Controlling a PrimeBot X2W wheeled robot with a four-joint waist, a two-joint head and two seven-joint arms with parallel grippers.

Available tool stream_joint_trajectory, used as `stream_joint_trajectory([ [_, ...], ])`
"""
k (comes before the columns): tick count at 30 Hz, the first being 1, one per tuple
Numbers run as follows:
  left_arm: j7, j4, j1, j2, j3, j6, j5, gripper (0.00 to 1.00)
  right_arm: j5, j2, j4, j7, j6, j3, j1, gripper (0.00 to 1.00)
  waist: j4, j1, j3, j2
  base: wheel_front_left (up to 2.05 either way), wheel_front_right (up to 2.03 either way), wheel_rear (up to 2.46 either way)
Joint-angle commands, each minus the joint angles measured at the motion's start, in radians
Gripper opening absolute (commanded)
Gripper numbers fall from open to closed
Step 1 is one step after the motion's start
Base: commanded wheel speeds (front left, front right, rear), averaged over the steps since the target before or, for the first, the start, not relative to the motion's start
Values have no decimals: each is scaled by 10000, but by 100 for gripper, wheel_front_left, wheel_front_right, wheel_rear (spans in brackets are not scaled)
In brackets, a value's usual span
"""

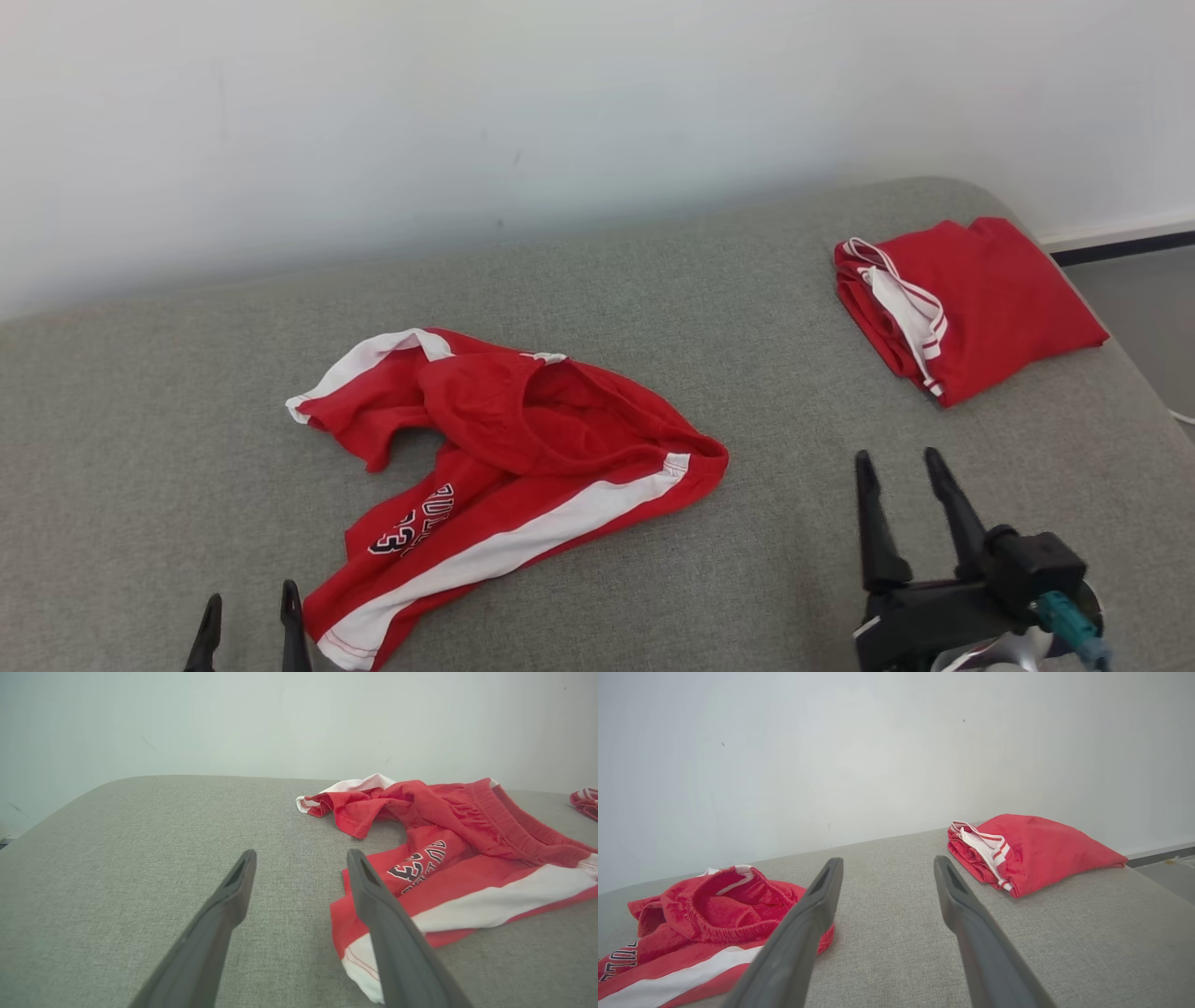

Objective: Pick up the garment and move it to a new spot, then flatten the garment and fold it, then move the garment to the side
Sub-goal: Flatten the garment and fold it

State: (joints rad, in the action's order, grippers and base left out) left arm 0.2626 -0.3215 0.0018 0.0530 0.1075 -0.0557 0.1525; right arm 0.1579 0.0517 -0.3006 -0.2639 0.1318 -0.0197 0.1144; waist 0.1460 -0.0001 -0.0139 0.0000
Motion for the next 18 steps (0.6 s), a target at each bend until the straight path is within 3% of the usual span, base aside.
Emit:
stream_joint_trajectory([
  [1,29,57,189,-25,12,39,-85,100,-48,-22,63,4,-26,86,-175,100,-40,1,74,0,0,0,0],
  [8,29,265,676,-25,-345,359,-219,100,-568,-17,383,2,-26,892,-394,100,-375,1,243,0,0,0,0],
  [18,29,186,986,-28,-370,604,-478,100,-770,-19,-130,4,-26,569,-684,100,-743,1,351,0,0,0,0],
])
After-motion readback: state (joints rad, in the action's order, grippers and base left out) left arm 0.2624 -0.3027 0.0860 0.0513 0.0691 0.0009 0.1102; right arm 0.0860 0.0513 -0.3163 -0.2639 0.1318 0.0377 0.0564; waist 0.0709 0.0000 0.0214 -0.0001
